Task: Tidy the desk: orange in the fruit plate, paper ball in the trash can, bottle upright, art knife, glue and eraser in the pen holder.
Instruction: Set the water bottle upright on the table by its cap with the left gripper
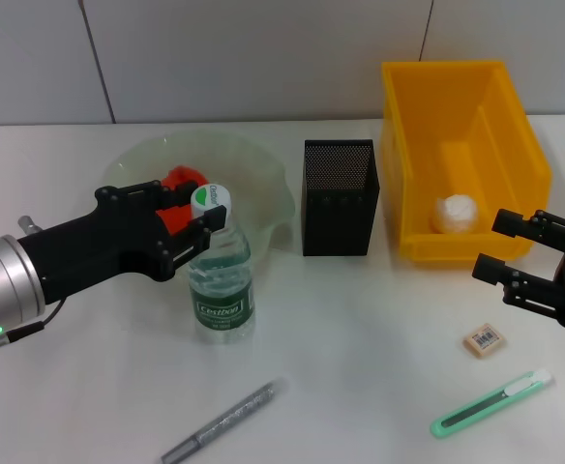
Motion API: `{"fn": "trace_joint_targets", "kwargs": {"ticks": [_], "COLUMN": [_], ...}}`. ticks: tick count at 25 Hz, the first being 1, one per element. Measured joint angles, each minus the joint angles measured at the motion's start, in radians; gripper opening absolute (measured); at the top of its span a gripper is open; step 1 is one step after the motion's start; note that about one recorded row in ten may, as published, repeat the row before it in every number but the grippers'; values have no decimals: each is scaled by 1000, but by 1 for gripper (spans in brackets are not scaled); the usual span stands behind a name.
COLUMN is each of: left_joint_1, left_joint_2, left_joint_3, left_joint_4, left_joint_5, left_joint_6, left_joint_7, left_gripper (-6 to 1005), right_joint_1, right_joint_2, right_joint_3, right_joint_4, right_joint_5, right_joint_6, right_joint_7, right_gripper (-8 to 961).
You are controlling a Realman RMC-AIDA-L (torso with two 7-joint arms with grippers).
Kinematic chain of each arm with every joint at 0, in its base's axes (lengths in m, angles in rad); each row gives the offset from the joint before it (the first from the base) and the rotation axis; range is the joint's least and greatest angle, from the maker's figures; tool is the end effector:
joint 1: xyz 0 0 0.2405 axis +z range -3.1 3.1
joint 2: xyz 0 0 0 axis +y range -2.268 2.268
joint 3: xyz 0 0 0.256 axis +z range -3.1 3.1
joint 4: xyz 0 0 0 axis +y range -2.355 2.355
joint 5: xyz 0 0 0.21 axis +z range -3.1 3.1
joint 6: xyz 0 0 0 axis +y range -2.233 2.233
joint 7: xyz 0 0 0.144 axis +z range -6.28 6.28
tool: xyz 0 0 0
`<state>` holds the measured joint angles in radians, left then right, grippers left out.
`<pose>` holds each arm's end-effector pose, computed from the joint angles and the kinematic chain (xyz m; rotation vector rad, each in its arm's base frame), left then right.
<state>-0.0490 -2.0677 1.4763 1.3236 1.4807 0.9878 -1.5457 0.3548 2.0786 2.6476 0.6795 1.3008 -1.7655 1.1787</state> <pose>-0.2193 0.3043 0.0084 -2.4238 -0.4672 -0.6568 0.2943 0.2799 0.0447 -2.4646 0.4747 0.9846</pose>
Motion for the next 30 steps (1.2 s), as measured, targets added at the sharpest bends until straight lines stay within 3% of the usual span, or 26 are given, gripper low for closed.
{"fn": "trace_joint_targets", "kwargs": {"ticks": [12,18,26,30], "left_joint_1": [-6,-13,-45,-61], "left_joint_2": [0,0,1,2], "left_joint_3": [-12,-25,-97,-141], "left_joint_4": [-3,-3,-4,-4], "left_joint_5": [-4,-22,-38,-38], "left_joint_6": [14,60,162,210], "left_joint_7": [-2,-5,-11,-12], "left_gripper": [572,677,834,844], "right_joint_1": [0,1,1,-1], "right_joint_2": [0,0,0,-1], "right_joint_3": [0,0,-10,-12], "right_joint_4": [0,0,6,10], "right_joint_5": [0,0,-7,-11], "right_joint_6": [0,2,1,0], "right_joint_7": [1,1,0,-3], "right_gripper": [707,706,706,705]}}
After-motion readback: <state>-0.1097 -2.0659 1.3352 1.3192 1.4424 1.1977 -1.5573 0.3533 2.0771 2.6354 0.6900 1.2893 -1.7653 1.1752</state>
